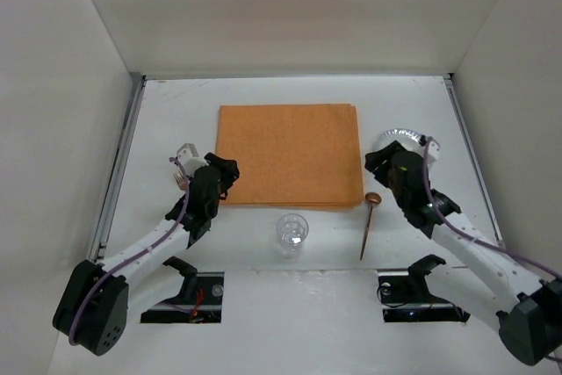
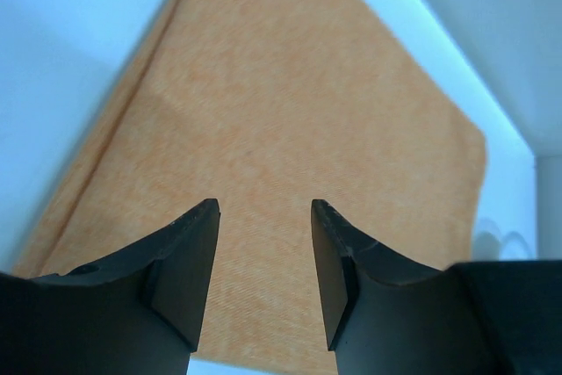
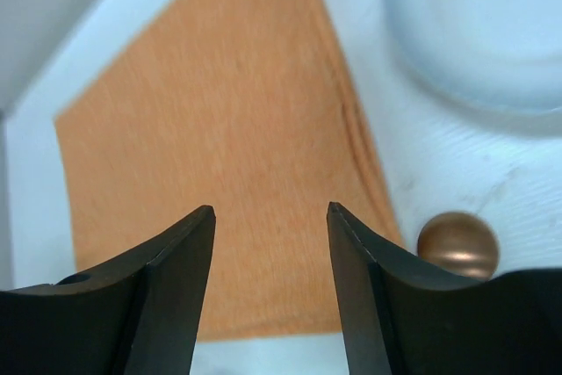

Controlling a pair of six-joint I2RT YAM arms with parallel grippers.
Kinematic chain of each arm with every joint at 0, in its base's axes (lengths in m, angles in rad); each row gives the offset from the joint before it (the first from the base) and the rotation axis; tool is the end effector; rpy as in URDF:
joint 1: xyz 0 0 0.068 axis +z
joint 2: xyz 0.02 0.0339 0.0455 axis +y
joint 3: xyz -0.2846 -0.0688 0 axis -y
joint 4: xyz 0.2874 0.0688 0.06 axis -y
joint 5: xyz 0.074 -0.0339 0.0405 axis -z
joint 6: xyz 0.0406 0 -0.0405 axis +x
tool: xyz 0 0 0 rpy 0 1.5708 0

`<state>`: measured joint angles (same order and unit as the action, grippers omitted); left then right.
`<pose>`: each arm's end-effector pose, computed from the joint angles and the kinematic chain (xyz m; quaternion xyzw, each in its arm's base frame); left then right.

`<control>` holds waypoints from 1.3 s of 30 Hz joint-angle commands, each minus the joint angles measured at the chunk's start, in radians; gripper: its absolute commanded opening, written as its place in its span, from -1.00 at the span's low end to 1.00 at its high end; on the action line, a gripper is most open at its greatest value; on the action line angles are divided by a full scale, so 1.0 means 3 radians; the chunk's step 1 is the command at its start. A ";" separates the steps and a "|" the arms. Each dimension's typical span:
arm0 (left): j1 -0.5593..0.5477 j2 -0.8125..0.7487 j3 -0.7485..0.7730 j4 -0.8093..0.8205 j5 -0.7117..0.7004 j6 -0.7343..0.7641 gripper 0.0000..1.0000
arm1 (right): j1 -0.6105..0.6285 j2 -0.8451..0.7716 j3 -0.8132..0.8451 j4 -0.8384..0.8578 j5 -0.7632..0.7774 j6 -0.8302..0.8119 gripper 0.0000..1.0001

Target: Set the dinner table for one person

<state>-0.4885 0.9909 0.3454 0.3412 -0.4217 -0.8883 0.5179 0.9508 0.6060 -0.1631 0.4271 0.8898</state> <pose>0.2159 -0.0959 0.1933 -0.2779 0.7480 -0.2373 0.5541 0.2189 0.1054 0.2505 0.2613 0.8081 0.1812 0.4958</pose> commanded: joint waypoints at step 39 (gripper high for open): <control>0.0061 0.0246 -0.0349 0.1020 0.0194 0.0225 -0.11 | -0.2291 0.1790 -0.0961 0.2711 -0.1086 0.1007 -0.36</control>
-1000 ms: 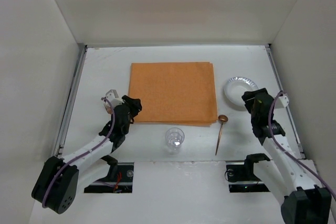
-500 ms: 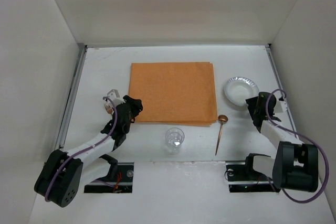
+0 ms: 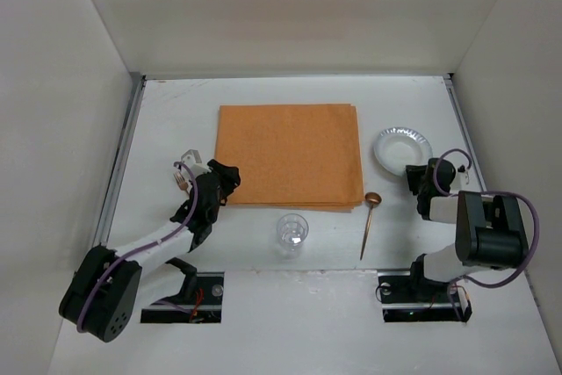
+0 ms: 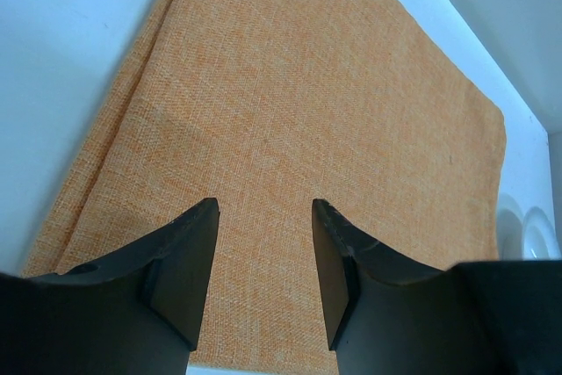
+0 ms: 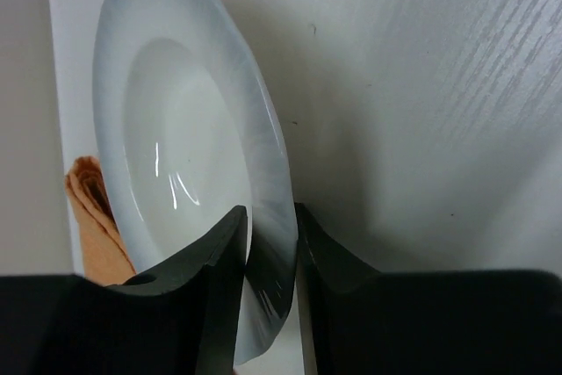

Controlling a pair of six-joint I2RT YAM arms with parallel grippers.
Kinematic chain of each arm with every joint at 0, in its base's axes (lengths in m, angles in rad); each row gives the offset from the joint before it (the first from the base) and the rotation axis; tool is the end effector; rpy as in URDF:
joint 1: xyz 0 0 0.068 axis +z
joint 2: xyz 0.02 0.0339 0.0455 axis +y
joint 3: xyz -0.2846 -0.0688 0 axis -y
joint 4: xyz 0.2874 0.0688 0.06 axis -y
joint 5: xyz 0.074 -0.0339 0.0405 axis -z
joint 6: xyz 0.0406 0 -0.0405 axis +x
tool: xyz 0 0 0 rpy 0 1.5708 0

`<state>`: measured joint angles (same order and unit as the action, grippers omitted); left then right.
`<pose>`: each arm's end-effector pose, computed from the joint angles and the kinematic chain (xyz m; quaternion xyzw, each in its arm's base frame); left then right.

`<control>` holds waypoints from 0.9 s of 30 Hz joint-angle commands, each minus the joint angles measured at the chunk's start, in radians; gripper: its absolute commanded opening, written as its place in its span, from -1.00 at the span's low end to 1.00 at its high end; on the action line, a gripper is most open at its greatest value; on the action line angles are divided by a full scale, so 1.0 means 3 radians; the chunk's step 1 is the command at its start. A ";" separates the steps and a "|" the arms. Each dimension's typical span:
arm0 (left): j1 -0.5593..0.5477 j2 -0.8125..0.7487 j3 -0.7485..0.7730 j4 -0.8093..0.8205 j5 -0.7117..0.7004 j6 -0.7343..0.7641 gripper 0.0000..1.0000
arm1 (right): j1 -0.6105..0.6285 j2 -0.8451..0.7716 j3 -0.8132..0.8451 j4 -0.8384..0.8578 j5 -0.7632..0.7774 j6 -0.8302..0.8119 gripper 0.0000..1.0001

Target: Set the dinner table for one person

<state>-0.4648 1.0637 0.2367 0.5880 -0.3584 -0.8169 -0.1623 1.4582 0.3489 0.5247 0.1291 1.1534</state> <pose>0.2114 -0.0901 0.1649 -0.2439 0.7425 -0.2511 0.5711 0.2607 -0.0480 0.1026 0.5616 0.6769 0.1746 0.4426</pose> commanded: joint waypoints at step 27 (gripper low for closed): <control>-0.0002 0.0079 0.0029 0.0244 -0.0074 0.0023 -0.11 | 0.1447 -0.0879 0.0830 -0.0558 -0.0062 -0.0347 -0.69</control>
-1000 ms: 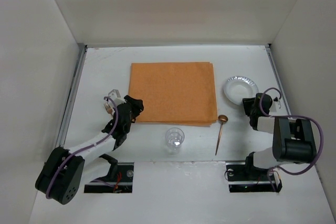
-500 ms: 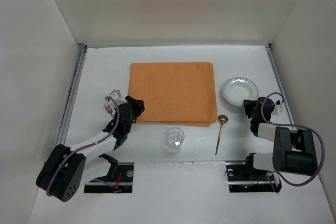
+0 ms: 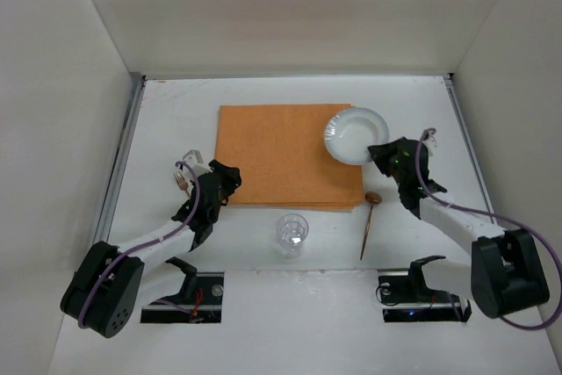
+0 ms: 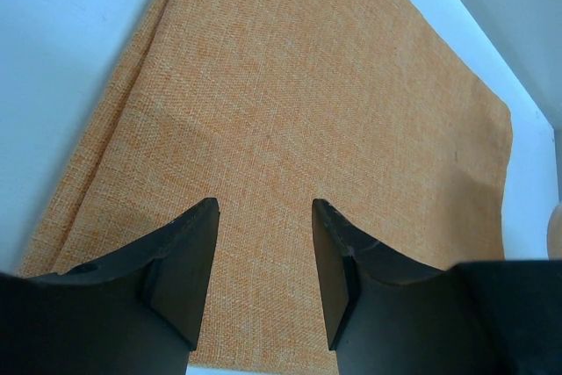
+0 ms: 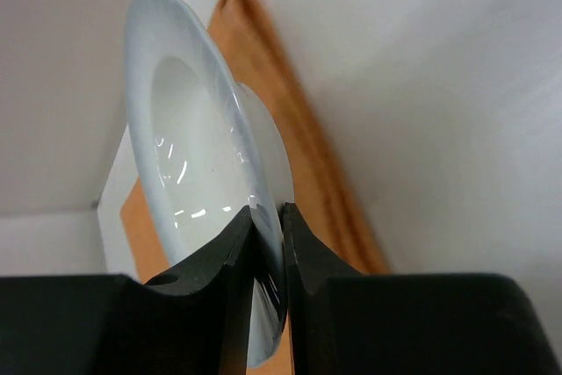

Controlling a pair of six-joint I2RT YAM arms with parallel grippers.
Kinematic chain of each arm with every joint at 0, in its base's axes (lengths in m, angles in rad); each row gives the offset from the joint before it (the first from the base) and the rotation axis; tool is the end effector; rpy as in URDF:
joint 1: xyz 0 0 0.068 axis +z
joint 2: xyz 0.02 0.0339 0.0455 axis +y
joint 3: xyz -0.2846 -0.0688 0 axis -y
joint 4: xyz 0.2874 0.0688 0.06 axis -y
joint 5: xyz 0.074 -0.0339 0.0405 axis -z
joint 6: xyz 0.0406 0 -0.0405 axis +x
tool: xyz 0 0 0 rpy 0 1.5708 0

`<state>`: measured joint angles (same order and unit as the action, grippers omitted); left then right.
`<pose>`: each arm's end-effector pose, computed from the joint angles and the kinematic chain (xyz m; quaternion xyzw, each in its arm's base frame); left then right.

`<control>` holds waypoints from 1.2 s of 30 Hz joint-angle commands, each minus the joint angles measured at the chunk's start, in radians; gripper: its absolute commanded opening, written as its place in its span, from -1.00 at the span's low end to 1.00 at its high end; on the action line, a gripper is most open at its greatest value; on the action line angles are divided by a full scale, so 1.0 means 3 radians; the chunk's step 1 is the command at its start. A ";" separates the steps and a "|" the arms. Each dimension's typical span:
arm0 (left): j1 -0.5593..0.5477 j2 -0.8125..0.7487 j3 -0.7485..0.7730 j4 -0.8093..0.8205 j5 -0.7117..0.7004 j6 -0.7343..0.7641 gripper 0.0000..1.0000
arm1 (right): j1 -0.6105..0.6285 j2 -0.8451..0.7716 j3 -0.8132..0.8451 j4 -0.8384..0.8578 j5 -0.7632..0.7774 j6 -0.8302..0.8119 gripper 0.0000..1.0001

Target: Set the dinner table for one person

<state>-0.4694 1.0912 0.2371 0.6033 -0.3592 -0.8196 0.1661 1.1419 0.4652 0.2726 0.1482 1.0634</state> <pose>0.2127 -0.0919 0.1609 -0.2433 0.7463 -0.2496 0.5670 0.2655 0.0384 0.1942 0.3978 0.7323 0.2663 0.4844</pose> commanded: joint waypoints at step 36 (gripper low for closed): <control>-0.0089 -0.0048 0.0023 0.0167 -0.0163 0.0078 -0.12 | 0.1407 0.2340 0.1737 0.0600 -0.0627 0.0403 -0.43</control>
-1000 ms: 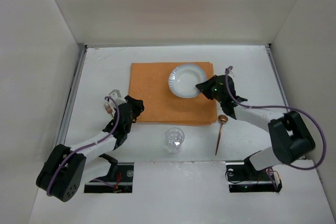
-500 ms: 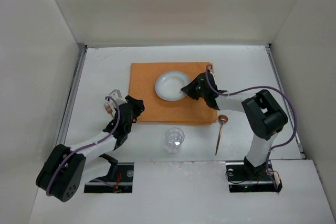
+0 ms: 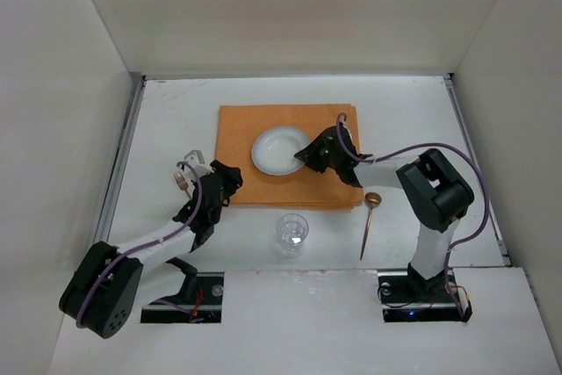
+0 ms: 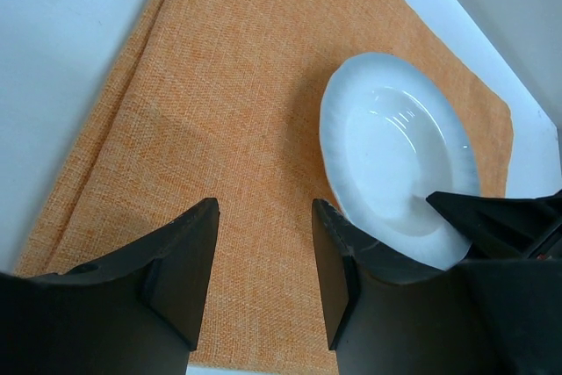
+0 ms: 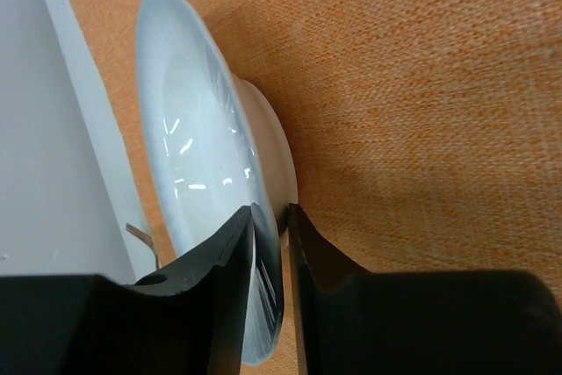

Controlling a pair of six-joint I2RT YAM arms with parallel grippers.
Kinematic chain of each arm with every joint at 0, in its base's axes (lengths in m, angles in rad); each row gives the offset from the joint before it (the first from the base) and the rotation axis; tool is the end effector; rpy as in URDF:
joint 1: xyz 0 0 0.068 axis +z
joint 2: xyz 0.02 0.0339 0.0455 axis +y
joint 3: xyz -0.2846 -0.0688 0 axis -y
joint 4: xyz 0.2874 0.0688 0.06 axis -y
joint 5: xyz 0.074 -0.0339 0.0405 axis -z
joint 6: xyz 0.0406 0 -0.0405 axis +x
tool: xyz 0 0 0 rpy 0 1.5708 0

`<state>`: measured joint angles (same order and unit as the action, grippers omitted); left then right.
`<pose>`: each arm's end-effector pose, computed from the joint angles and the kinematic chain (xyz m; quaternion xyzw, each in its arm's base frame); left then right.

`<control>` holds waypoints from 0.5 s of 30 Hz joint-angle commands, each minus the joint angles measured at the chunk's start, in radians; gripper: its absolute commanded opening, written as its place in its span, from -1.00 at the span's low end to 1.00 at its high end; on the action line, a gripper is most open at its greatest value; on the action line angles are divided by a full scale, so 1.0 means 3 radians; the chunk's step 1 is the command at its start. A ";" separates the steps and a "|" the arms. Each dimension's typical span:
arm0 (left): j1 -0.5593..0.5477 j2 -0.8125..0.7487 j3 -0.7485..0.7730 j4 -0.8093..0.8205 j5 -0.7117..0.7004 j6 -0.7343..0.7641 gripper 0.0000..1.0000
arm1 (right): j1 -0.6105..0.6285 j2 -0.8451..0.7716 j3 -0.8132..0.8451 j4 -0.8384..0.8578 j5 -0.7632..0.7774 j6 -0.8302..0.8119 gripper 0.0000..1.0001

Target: Set the dinner table for one person

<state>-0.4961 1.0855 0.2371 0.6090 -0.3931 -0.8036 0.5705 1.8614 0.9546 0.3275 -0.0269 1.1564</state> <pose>0.2102 -0.0961 0.1629 -0.2373 0.7438 -0.2442 0.5752 0.3544 0.2287 0.1341 0.2479 0.8439 0.3692 0.3001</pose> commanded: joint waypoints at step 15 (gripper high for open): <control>-0.0021 -0.0044 0.0023 0.0158 -0.0080 0.0040 -0.12 | 0.0059 -0.0773 -0.0435 -0.0079 0.0330 -0.0490 0.27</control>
<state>-0.4973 1.0840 0.2371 0.6094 -0.3943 -0.8036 0.5774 1.7222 0.8577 0.3313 0.0273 1.0939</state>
